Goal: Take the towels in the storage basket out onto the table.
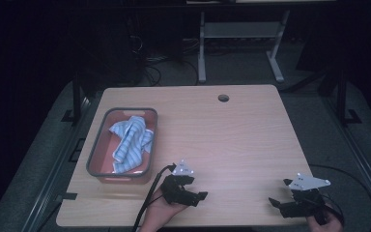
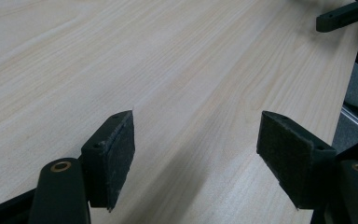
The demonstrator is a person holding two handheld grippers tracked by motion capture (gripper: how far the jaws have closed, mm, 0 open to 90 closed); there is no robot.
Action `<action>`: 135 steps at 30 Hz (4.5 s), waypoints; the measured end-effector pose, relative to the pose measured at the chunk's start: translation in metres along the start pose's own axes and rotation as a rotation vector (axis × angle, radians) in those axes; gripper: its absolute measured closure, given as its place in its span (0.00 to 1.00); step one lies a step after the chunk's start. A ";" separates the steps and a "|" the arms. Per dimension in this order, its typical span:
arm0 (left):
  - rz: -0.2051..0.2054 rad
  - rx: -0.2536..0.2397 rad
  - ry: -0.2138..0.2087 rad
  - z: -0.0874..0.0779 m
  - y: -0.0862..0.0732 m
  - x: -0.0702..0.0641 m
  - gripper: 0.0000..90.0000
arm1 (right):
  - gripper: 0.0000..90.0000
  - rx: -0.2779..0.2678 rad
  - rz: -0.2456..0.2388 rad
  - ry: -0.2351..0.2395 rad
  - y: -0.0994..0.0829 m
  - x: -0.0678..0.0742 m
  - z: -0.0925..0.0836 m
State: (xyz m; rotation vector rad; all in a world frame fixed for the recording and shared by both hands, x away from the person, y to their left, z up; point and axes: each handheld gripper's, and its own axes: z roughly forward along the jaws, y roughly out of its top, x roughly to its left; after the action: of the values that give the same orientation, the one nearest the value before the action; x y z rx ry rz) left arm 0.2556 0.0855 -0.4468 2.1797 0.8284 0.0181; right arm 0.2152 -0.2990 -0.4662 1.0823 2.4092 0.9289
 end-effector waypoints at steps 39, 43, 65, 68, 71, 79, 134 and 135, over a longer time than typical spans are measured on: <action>0.013 0.025 -0.008 -0.009 0.049 0.024 0.22 | 0.15 -0.012 0.008 0.001 0.001 0.004 0.000; 0.023 0.037 -0.006 -0.012 0.058 0.026 0.22 | 0.15 -0.013 0.009 0.000 0.001 0.004 0.001; -0.042 0.051 0.024 -0.047 0.092 0.060 0.22 | 0.15 -0.019 -0.001 -0.001 0.000 0.008 -0.003; -0.038 0.069 0.042 -0.050 0.096 0.064 0.23 | 0.15 -0.015 -0.005 0.002 0.000 0.008 -0.003; -0.050 0.058 0.047 -0.054 0.100 0.068 0.23 | 0.15 -0.013 0.002 0.002 0.000 0.009 -0.003; -0.067 0.058 0.064 -0.068 0.105 0.079 0.25 | 0.15 -0.016 0.005 0.001 0.000 0.008 -0.004; -0.382 0.045 0.345 -0.147 0.041 0.187 0.25 | 0.15 -0.022 -0.028 0.000 0.003 0.012 -0.002; -0.382 0.055 0.344 -0.145 0.041 0.189 0.25 | 0.15 -0.021 -0.030 0.004 0.003 0.012 -0.002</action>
State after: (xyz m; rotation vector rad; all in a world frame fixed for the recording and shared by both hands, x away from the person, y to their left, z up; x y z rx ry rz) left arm 0.3875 0.2704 -0.3651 2.0630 1.4445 0.1847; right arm 0.2081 -0.2891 -0.4632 1.0350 2.4063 0.9451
